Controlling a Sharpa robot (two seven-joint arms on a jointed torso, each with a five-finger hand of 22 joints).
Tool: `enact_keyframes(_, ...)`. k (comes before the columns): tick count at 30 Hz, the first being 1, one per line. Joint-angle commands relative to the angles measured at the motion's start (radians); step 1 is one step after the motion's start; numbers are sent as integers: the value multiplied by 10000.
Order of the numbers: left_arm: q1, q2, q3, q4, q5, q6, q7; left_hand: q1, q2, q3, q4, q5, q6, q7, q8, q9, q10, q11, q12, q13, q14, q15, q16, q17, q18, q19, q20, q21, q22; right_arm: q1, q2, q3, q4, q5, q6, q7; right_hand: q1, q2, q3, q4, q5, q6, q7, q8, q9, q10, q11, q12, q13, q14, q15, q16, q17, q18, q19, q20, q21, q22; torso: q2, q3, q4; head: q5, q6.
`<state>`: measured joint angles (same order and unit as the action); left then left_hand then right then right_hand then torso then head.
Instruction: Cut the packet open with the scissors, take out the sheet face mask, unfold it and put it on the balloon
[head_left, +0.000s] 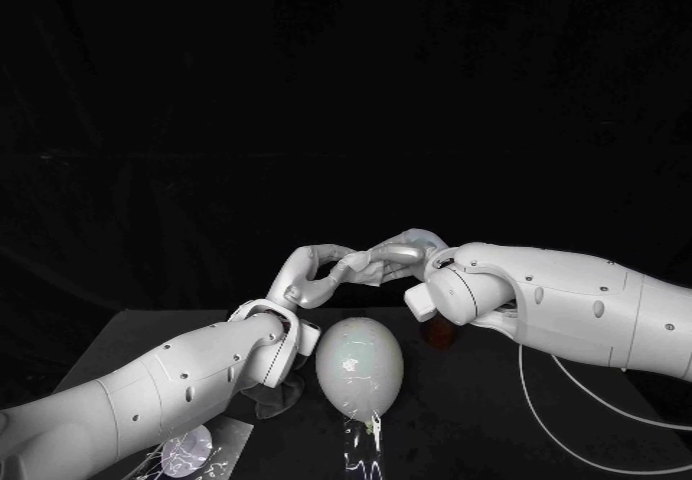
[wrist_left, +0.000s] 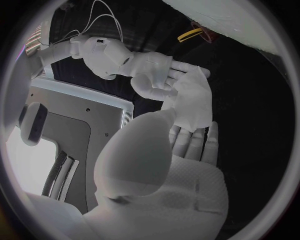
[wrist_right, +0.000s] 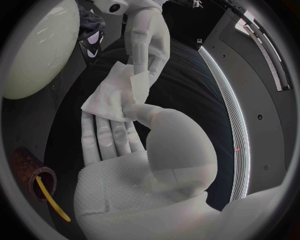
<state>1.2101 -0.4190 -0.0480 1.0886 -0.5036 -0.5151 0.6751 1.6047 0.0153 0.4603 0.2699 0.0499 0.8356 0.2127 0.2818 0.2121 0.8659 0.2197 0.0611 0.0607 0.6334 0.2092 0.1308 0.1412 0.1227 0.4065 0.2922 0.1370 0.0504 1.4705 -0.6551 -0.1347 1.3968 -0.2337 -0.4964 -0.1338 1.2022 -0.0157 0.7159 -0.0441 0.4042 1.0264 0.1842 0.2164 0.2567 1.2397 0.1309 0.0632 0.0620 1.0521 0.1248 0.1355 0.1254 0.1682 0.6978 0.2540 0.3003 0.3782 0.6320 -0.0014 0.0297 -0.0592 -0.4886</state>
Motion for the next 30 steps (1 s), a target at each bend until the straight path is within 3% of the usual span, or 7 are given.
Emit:
enact_keyframes(1,31,-71,23,151,155,975,-405,-139,-4,91,-7,-10,-88,375,-57,-19,-279,33,-40,-15,-196,25,-88,-49,-164,-113,6,-89,-23,-39,11,-10,-41,-461,426,-40,-91,-15,9,-60,-52,82,14,21,15,51,4,-8,13,58,18,50,17,131,-58,-3,43,16,6,-1,-3,-13,-28)
enact_keyframes(9,59,-127,29,184,128,1494,-1297,-552,-174,-29,127,-17,-159,485,-96,-28,-740,108,-48,-26,-501,77,-240,-135,-324,-80,18,-97,-27,-73,-41,-23,79,-611,518,44,-102,30,5,-98,-190,73,18,11,11,39,7,-12,11,46,21,50,18,130,-108,0,90,62,8,-1,-4,-11,-93)
enact_keyframes(20,100,-202,31,114,297,1375,-2119,-761,-1,97,100,-7,-142,517,-110,-35,-944,142,-40,-24,-602,108,-325,-171,-463,-136,5,-134,-37,-81,-316,-25,446,-852,660,170,-100,44,7,-112,-222,73,17,10,11,36,7,-12,11,41,22,50,19,130,-124,1,102,75,1,1,-5,-14,-169)
enact_keyframes(30,259,-364,67,357,1523,1781,-2420,-814,11,498,-116,-1,-73,498,-101,-35,-879,130,-25,-15,-596,99,-371,-187,-540,-182,3,-157,-38,-81,-376,-26,319,-1703,986,-61,-96,52,9,-129,-247,68,18,6,9,29,8,-14,10,35,23,48,18,128,-143,2,111,86,-6,-6,-1,-26,-189)
